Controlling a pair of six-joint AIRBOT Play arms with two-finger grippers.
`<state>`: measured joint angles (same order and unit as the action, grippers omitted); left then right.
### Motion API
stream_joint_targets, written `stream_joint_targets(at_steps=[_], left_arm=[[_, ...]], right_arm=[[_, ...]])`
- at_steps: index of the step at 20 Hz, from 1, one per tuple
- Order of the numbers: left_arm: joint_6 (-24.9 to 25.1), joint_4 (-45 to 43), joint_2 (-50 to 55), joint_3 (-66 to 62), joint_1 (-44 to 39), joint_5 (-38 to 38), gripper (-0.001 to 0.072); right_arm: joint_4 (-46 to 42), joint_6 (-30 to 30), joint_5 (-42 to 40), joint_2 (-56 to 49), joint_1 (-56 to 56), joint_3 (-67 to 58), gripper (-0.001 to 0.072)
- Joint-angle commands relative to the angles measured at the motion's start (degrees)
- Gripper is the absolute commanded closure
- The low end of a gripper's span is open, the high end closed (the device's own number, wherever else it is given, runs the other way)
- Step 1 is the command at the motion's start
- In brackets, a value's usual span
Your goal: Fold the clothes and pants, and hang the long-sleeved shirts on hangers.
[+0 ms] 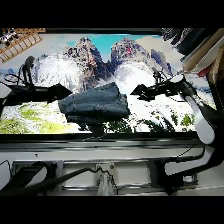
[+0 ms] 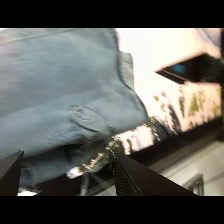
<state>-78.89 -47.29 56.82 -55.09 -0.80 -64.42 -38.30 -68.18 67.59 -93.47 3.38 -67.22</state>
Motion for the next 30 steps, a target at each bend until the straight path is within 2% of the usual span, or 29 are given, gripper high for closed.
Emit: stream_joint_targets(at_steps=[1,5,9,14,15,16,17,18,20,25,30], left_arm=[[0.2,0.9,-1.6,0.1,-4.7,1.9,0.0152],[0.3,0.9,-2.4,0.1,-7.4,1.9,0.0152],[0.3,1.1,-4.5,0.1,-9.3,1.9,0.0152],[0.3,1.0,-9.1,0.1,-9.5,2.2,0.0152],[0.3,1.0,-9.9,0.1,-9.5,2.4,0.0152],[0.3,1.0,-10.6,0.1,-9.4,2.4,0.0152],[0.2,1.0,-11.0,0.1,-9.5,2.4,0.0152],[0.2,1.0,-11.3,0.1,-9.5,2.3,0.0152],[0.2,1.0,-11.8,0.1,-9.5,2.3,0.0152],[0.2,1.1,-12.0,0.1,-9.9,1.0,0.0152],[0.2,1.0,-12.0,0.1,-13.9,2.6,0.0152]], right_arm=[[3.3,1.2,2.0,-7.2,-1.4,-5.5,-0.0002],[3.0,-2.8,2.3,-12.2,-5.7,-10.9,-0.0002],[-1.9,-7.7,2.6,-15.5,-9.7,-13.6,0.0002],[-1.8,-7.8,5.3,-15.9,-15.5,-13.6,0.0015],[-1.7,-7.8,5.2,-15.9,-17.0,-13.6,0.0099],[-1.8,-7.9,4.8,-15.8,-18.3,-13.6,0.0277],[-2.0,-7.9,4.4,-15.8,-19.2,-13.6,0.0532],[-2.6,-9.3,4.3,-15.5,-19.4,-13.6,0.0670],[-6.6,-13.1,4.3,-13.7,-18.6,-13.6,0.0672],[-26.7,-23.5,4.2,-1.7,-9.0,-13.5,0.0674],[-31.2,-29.6,2.4,11.8,11.4,-10.2,0.0674]])
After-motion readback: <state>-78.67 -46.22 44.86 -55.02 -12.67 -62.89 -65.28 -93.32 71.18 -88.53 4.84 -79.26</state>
